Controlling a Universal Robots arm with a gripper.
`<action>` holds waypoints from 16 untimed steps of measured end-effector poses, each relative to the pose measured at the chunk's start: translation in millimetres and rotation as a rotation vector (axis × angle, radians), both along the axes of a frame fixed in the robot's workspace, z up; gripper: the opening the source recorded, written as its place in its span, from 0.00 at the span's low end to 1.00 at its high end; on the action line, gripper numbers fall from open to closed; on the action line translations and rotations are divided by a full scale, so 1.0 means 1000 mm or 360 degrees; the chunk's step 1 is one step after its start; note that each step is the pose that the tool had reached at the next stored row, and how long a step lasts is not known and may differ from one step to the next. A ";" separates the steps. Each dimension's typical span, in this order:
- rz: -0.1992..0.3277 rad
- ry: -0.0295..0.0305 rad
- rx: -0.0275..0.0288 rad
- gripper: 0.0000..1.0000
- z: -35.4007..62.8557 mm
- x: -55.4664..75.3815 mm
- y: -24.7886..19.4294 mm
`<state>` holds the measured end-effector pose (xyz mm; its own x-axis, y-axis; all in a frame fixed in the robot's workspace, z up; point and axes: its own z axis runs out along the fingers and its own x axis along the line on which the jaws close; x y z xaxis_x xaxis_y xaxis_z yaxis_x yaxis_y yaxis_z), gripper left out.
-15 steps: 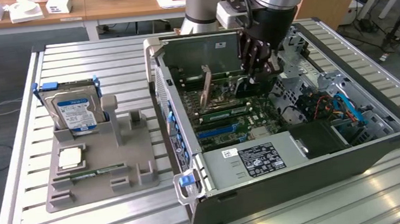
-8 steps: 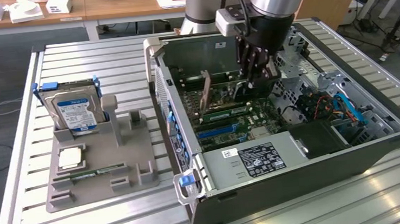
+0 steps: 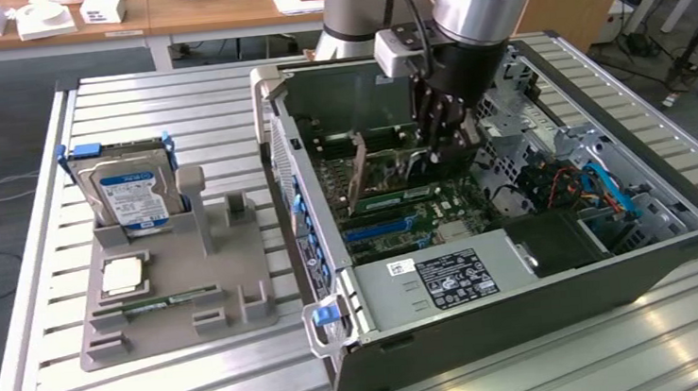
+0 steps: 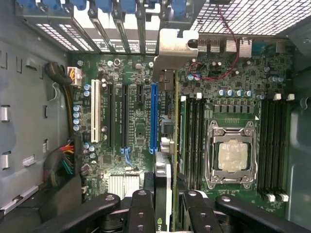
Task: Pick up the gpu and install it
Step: 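Insert the gpu into the slot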
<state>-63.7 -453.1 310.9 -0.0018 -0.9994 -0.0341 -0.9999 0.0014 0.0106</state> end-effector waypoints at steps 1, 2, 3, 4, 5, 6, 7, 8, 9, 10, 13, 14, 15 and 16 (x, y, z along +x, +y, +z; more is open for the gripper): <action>0.0000 0.00000 0.00001 0.27 -0.0012 0.000 0.0000; 0.0000 -0.00001 0.00002 0.27 -0.0020 0.000 0.0000; 0.0000 0.00000 0.00002 0.27 -0.0026 0.000 0.0000; 0.0000 0.00001 0.00001 0.27 -0.0030 0.000 0.0000; 0.0000 0.00001 -0.00001 0.27 -0.0031 0.000 0.0000; 0.0000 0.00002 -0.00001 0.27 -0.0032 0.000 0.0000; 0.0000 0.00002 -0.00001 0.27 -0.0032 0.000 0.0000; 0.0000 0.00000 0.00004 0.27 -0.0036 0.000 0.0000; 0.0000 0.00000 0.00004 0.27 -0.0038 0.000 0.0000; 0.0000 -0.00001 0.00005 0.27 -0.0040 -0.001 0.0000; 0.0000 -0.00001 0.00005 0.27 -0.0045 -0.004 0.0000; 0.0000 -0.00001 0.00006 0.27 -0.0046 -0.005 0.0000; 0.0000 -0.00002 0.00006 0.27 -0.0048 -0.007 0.0000; 0.0000 -0.00001 0.00003 0.27 -0.0049 -0.009 0.0000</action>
<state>-72.5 -453.1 306.0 -0.0018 -0.9994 -0.0343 -0.9999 0.0014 0.0106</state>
